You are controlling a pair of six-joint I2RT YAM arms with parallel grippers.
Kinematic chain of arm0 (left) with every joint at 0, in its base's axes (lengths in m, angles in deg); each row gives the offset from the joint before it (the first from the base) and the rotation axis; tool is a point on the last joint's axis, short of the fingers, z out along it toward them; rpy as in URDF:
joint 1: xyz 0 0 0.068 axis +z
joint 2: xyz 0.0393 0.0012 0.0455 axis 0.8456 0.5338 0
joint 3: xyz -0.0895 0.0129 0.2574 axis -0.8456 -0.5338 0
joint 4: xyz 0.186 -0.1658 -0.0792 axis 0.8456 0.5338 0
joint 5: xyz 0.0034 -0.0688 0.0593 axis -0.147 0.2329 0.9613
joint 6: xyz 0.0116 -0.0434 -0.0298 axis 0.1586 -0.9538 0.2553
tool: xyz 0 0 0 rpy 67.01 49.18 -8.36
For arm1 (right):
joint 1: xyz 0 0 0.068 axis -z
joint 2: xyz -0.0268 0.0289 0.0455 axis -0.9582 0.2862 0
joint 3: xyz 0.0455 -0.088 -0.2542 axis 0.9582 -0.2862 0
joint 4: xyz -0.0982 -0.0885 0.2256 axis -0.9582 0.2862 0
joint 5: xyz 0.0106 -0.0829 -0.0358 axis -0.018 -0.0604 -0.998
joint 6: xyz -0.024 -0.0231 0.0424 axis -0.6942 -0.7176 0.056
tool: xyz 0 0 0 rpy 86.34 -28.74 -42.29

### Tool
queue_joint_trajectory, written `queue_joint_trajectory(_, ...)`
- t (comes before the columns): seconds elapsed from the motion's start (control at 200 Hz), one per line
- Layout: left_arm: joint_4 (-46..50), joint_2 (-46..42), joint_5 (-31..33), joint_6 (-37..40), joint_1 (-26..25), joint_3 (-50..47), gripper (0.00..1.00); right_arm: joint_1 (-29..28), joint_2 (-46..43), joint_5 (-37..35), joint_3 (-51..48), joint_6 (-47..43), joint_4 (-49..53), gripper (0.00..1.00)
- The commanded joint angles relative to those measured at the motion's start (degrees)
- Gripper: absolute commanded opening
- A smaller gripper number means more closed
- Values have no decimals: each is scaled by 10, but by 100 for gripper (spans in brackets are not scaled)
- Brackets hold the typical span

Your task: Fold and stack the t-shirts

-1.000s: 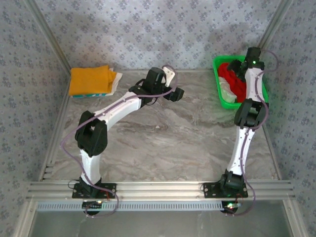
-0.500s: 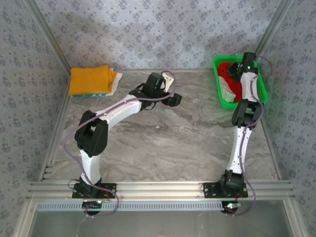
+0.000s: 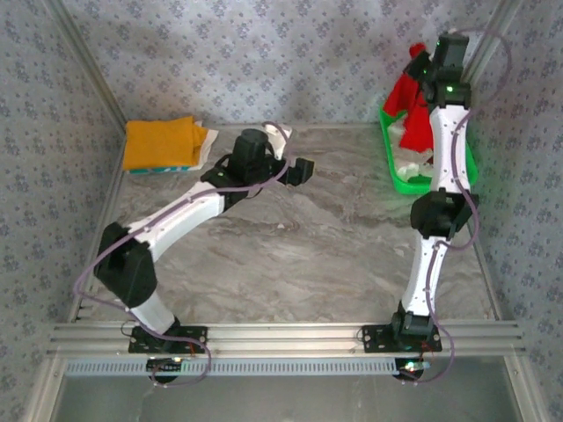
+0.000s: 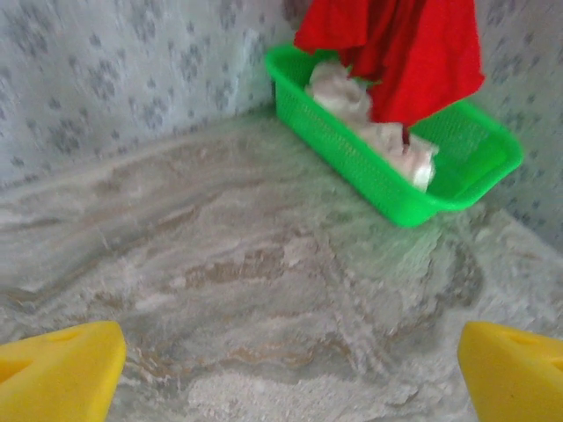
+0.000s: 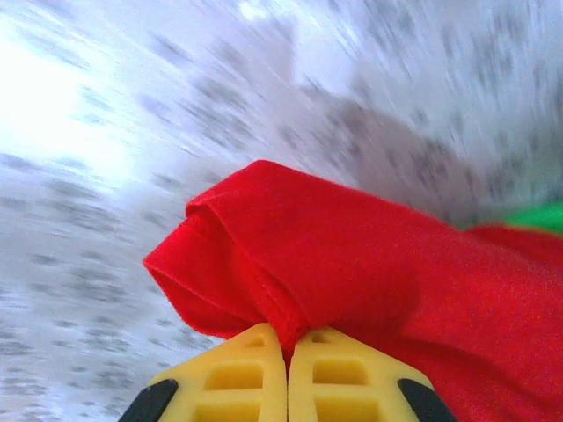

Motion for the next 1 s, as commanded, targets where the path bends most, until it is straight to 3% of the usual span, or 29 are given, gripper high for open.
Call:
queue_joint_trajectory(0.0,-41,-62,7,-10,1,-11,97,-29,-59,-67,57,-90,-12,0)
queue_joint_trajectory(0.11,-54,-100,11,-5,2,-31,98,-68,-112,-108,58,-166,-33,0)
queue_joint_trajectory(0.305,-68,-155,43,3,1,-77,98,-147,-195,-31,18,-177,-15,0)
queue_joint_trajectory(0.49,-102,-238,126,23,8,-183,98,-251,-278,35,-170,-111,-37,0)
queue_joint_trajectory(0.625,-72,-288,128,27,36,-229,98,-307,-314,-8,-298,-55,-70,0)
queue_joint_trajectory(0.695,-39,-305,132,36,48,-239,98,-321,-317,-65,-349,-36,-80,9)
queue_joint_trajectory(0.759,-16,-317,136,35,63,-253,98,-314,-300,-90,-375,-1,-60,47)
queue_joint_trajectory(0.819,-12,-325,131,32,80,-271,98,-301,-272,-95,-383,3,-43,66)
queue_joint_trajectory(0.994,31,-311,101,60,92,-290,97,-261,-201,-79,-343,-5,42,72)
